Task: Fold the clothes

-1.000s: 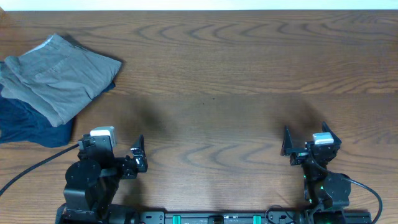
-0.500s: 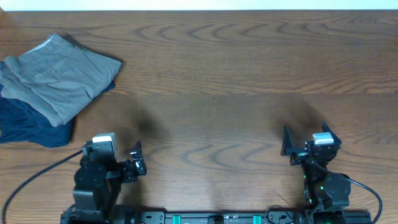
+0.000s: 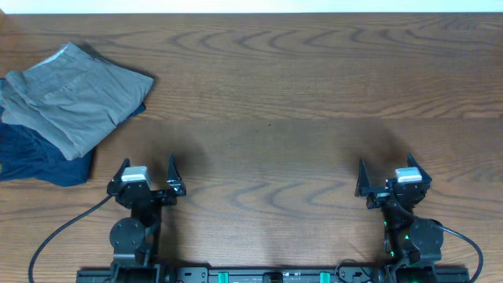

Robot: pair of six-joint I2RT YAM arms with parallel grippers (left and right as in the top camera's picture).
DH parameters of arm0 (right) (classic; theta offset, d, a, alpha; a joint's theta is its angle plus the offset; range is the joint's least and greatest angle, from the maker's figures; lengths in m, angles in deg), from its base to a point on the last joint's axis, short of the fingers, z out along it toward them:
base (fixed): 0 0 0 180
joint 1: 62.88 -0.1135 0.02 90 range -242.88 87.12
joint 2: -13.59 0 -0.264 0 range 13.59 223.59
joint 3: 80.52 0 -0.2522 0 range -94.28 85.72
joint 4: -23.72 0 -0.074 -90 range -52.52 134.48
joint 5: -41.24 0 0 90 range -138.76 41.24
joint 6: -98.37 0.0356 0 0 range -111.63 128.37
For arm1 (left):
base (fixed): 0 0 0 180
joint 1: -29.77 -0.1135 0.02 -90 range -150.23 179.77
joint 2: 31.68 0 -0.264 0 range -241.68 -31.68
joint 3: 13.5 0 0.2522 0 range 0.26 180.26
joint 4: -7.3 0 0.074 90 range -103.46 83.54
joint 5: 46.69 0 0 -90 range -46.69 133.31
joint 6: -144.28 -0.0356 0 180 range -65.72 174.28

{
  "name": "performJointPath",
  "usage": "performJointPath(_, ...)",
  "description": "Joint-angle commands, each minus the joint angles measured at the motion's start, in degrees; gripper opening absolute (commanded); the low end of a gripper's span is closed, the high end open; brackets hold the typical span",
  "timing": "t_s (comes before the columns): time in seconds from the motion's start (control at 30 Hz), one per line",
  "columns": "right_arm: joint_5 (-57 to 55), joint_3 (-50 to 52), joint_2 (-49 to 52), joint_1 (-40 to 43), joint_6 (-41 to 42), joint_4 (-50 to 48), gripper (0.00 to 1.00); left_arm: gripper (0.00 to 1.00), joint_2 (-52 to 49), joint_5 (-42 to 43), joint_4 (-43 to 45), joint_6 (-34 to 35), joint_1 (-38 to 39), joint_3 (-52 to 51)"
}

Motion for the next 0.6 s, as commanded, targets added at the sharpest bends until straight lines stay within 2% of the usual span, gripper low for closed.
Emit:
performJointPath(0.0,-0.4,0.1,-0.4,-0.5,-0.7,0.2,0.99,0.98,0.6,1.9,1.4,-6.1,-0.2,-2.2)
performJointPath(0.1,-0.4,0.1,-0.4,-0.5,-0.8,0.2,0.99,0.98,0.8,5.6,-1.0,-9.3,-0.2,-2.2)
performJointPath(0.17,-0.4,0.1,-0.4,-0.5,-0.8,0.2,0.99,0.98,1.7,5.5,-4.7,-8.0,-0.2,-2.2)
performJointPath(0.57,-0.4,0.1,-0.4,-0.5,-0.8,0.2,0.99,0.98,2.4,5.5,-4.4,-7.3,-0.2,-2.2)
